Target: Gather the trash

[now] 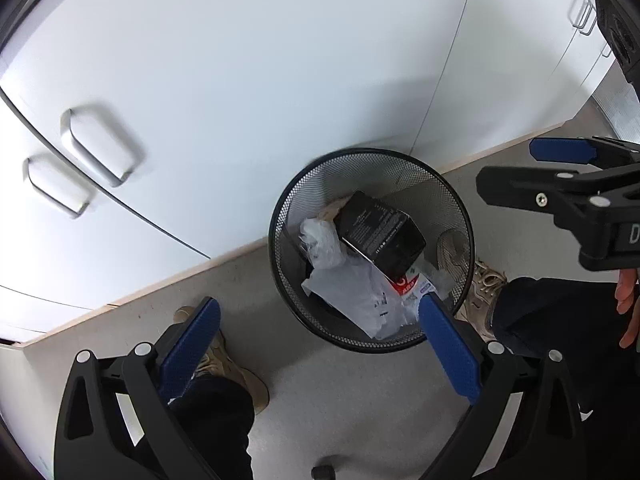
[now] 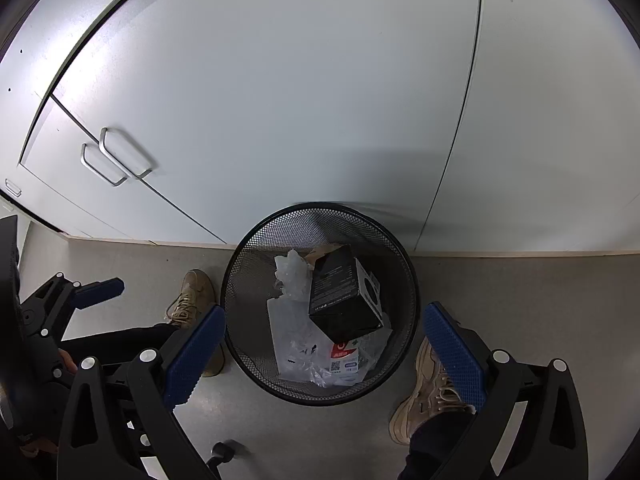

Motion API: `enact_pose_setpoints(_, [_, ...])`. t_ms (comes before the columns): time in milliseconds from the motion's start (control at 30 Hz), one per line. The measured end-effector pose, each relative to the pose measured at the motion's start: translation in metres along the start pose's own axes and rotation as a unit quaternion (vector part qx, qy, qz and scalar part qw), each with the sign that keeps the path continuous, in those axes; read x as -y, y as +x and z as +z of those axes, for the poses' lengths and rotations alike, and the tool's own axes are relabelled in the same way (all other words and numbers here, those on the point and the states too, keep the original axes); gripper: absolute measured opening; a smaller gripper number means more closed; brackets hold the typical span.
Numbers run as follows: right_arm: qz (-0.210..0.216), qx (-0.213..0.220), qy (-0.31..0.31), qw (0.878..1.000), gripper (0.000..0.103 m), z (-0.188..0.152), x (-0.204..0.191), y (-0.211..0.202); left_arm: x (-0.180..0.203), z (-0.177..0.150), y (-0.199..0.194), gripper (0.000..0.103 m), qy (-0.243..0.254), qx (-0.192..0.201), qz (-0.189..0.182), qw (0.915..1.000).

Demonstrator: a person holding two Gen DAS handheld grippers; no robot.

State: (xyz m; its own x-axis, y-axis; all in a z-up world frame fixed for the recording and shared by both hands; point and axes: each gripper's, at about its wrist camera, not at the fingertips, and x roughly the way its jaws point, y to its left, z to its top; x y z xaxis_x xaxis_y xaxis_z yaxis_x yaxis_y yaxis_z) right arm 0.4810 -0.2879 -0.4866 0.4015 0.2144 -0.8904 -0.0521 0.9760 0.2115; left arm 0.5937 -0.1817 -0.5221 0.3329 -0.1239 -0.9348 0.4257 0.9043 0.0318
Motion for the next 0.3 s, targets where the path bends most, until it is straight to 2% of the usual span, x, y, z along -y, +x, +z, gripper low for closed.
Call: enact_pose_setpoints(300, [-0.001, 0.000, -0.002, 1.000, 0.100, -0.0006, -0.0004, 0.0001, 0.0000, 0.0014, 0.0026, 0.099, -0.004, -0.021, -0.003, 0.9998])
